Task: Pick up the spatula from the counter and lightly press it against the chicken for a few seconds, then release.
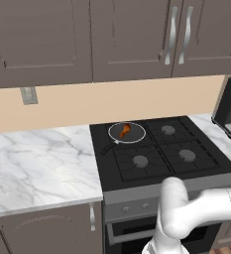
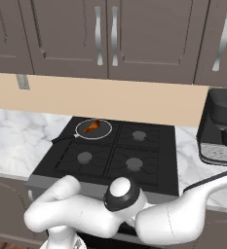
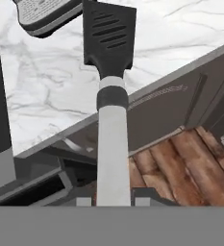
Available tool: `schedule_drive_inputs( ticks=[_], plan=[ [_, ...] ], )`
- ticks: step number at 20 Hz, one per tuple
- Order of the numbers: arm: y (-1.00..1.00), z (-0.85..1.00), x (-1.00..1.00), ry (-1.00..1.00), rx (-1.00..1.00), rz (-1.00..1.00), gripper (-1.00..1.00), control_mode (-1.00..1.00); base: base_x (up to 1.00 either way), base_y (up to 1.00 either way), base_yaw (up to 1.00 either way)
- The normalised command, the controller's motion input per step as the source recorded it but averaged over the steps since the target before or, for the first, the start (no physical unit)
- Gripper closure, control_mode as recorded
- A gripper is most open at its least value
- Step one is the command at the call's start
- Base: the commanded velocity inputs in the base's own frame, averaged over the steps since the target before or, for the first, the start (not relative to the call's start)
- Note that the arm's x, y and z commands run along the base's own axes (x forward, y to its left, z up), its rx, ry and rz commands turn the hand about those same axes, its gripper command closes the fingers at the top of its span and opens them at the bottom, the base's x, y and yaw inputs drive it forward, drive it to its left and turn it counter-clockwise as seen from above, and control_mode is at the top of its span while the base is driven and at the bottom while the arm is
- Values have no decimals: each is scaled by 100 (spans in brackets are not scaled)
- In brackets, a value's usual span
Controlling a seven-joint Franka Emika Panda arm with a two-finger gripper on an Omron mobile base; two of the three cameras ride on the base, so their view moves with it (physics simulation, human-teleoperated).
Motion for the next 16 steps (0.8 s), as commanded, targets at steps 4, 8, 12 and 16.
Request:
schedule_drive_inputs(
  ticks=[4,8,12,16],
  plan=[
    [97,0,-45,-38,-7,8,100,-100,0,0,0],
    [100,0,-33,-43,-6,5,100,-100,0,0,0],
    [100,1,-19,-37,-5,3,100,-100,0,0,0],
    [100,10,-23,-29,-7,2,100,-100,0,0,0]
  ],
)
